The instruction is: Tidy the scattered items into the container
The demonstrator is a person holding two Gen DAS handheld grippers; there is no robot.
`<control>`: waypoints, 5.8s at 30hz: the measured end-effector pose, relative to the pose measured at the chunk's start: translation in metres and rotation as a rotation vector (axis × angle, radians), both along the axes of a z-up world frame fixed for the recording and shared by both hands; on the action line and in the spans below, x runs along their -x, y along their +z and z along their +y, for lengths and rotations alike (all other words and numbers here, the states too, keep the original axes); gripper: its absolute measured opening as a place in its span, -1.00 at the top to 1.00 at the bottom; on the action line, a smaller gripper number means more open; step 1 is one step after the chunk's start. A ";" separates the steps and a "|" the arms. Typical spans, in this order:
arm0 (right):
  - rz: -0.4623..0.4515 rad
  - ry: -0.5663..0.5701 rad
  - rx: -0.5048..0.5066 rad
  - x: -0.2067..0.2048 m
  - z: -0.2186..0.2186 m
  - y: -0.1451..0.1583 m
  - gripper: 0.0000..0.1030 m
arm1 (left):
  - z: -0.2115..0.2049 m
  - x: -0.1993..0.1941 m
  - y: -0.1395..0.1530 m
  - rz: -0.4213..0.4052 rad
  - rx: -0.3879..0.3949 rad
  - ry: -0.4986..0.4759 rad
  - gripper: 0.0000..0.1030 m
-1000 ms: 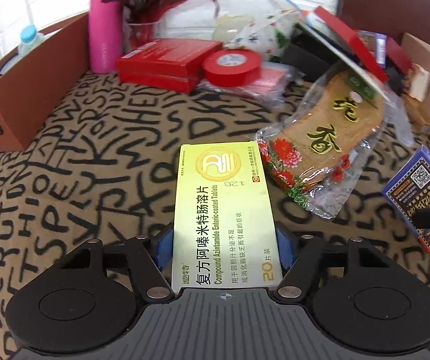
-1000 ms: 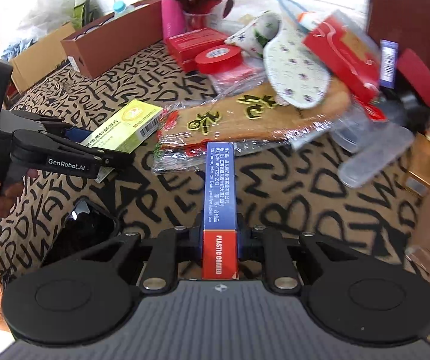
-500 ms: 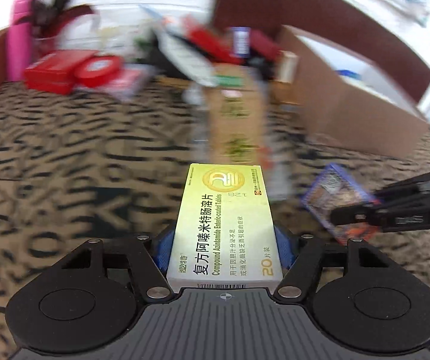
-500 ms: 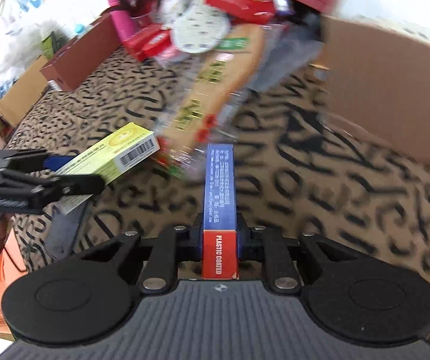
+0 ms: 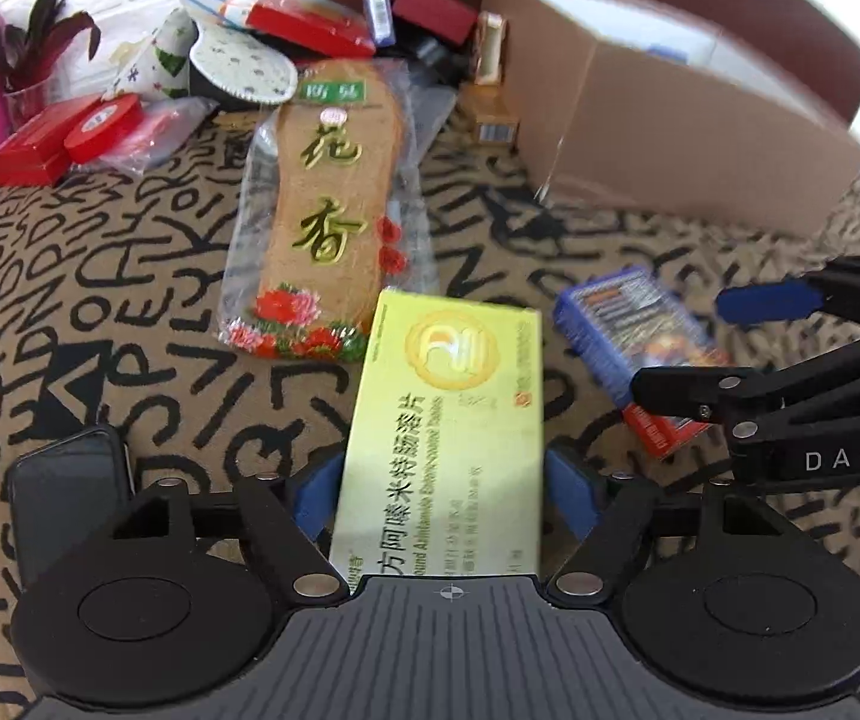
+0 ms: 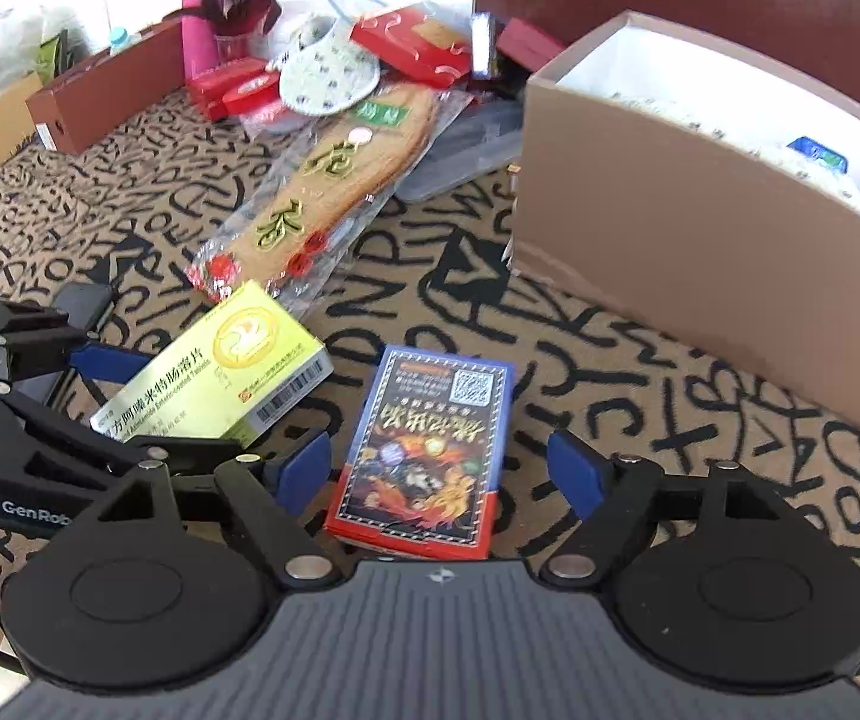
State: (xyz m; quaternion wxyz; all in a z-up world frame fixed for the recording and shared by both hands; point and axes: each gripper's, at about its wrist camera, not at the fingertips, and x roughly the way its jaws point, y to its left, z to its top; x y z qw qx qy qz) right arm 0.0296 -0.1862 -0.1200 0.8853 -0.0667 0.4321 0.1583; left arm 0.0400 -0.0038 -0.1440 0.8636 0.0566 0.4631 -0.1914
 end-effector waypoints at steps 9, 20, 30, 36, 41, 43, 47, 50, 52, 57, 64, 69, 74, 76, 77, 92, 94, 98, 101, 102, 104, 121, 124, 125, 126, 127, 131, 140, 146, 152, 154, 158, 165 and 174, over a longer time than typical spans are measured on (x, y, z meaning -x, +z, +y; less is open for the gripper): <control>0.041 -0.019 0.020 0.005 -0.007 -0.015 -0.27 | -0.017 0.000 0.001 -0.008 -0.030 -0.007 -0.34; 0.038 -0.067 0.017 0.000 -0.025 -0.016 -0.29 | -0.036 -0.007 -0.006 -0.015 -0.040 0.001 -0.66; 0.028 -0.036 0.023 0.002 -0.030 -0.016 -0.27 | -0.041 -0.005 -0.006 -0.029 -0.060 0.007 -0.53; 0.018 -0.035 -0.002 0.002 -0.034 -0.018 -0.32 | -0.042 -0.002 -0.006 -0.048 -0.066 0.017 -0.41; 0.007 -0.017 0.020 0.004 -0.031 -0.017 -0.27 | -0.044 0.000 -0.005 -0.052 -0.078 0.025 -0.35; 0.006 -0.011 0.020 0.004 -0.031 -0.018 -0.29 | -0.044 0.001 -0.005 -0.054 -0.078 0.030 -0.36; 0.003 -0.010 -0.001 0.005 -0.034 -0.019 -0.27 | -0.045 0.003 -0.006 -0.064 -0.078 0.041 -0.40; 0.006 0.004 -0.009 0.009 -0.037 -0.018 -0.26 | -0.046 0.006 -0.005 -0.064 -0.081 0.046 -0.33; 0.011 0.013 -0.023 0.013 -0.039 -0.017 -0.26 | -0.047 0.010 -0.003 -0.056 -0.080 0.041 -0.33; 0.037 0.008 -0.101 0.027 -0.053 -0.011 -0.25 | -0.053 0.026 0.003 -0.042 -0.054 0.027 -0.33; -0.034 0.007 -0.142 0.047 -0.077 0.019 -0.25 | -0.071 0.035 0.040 -0.106 0.004 -0.012 -0.33; -0.141 -0.026 -0.183 0.048 -0.103 0.061 -0.25 | -0.097 0.026 0.085 -0.189 0.054 -0.061 -0.33; -0.243 -0.062 -0.176 0.026 -0.127 0.104 -0.26 | -0.127 -0.006 0.133 -0.281 0.087 -0.094 -0.34; -0.283 -0.076 -0.164 0.012 -0.133 0.119 -0.26 | -0.143 -0.025 0.151 -0.305 0.093 -0.104 -0.34; -0.306 -0.085 -0.148 0.004 -0.135 0.128 -0.26 | -0.151 -0.036 0.159 -0.312 0.095 -0.104 -0.34; -0.222 -0.330 -0.027 -0.156 -0.202 0.105 -0.26 | -0.232 -0.213 0.119 -0.134 0.149 -0.055 -0.34; -0.201 -0.337 -0.021 -0.166 -0.207 0.093 -0.26 | -0.238 -0.222 0.109 -0.122 0.158 -0.064 -0.34; -0.194 -0.367 -0.022 -0.183 -0.219 0.082 -0.27 | -0.250 -0.238 0.105 -0.137 0.161 -0.074 -0.35; -0.193 -0.359 -0.027 -0.196 -0.223 0.075 -0.89 | -0.255 -0.242 0.106 -0.183 0.166 -0.069 -0.87; -0.204 -0.373 -0.015 -0.197 -0.224 0.073 -0.90 | -0.255 -0.241 0.107 -0.195 0.169 -0.063 -1.00; -0.231 -0.369 -0.001 -0.193 -0.226 0.072 -0.90 | -0.252 -0.236 0.111 -0.224 0.183 -0.056 -1.00; -0.239 -0.247 0.012 -0.145 -0.193 0.095 -0.97 | -0.231 -0.177 0.129 -0.237 0.125 -0.119 -1.00; -0.241 -0.246 0.002 -0.136 -0.192 0.100 -0.97 | -0.226 -0.167 0.136 -0.238 0.124 -0.107 -1.00; -0.243 -0.246 -0.002 -0.133 -0.191 0.102 -0.97 | -0.224 -0.163 0.139 -0.239 0.126 -0.103 -1.00; -0.245 -0.246 -0.003 -0.129 -0.190 0.104 -0.97 | -0.222 -0.159 0.141 -0.243 0.127 -0.099 -1.00; -0.247 -0.245 -0.003 -0.125 -0.188 0.106 -0.97 | -0.220 -0.155 0.143 -0.248 0.129 -0.097 -1.00; -0.262 -0.232 0.007 -0.109 -0.179 0.113 -0.97 | -0.209 -0.139 0.148 -0.258 0.133 -0.088 -1.00; -0.250 -0.109 -0.035 -0.062 -0.132 0.102 -0.99 | -0.140 -0.076 0.134 -0.271 0.145 0.018 -1.00; -0.215 0.036 -0.109 -0.043 -0.076 0.079 -0.99 | -0.063 -0.047 0.110 -0.247 0.107 0.096 -1.00; -0.172 0.159 -0.198 -0.032 -0.024 0.056 -0.99 | -0.006 -0.048 0.083 -0.225 -0.016 0.182 -1.00; -0.133 0.183 -0.198 -0.034 -0.007 0.042 -0.99 | 0.005 -0.054 0.073 -0.203 -0.012 0.187 -1.00; -0.057 0.193 -0.179 -0.041 0.015 0.013 -0.98 | 0.014 -0.066 0.049 -0.180 -0.054 0.182 -0.98; 0.009 0.171 -0.217 -0.061 0.027 -0.013 -0.86 | 0.020 -0.090 0.019 -0.107 -0.018 0.153 -0.86; 0.017 0.193 -0.279 -0.089 0.053 -0.028 -0.57 | 0.030 -0.129 0.010 -0.062 0.028 0.068 -0.61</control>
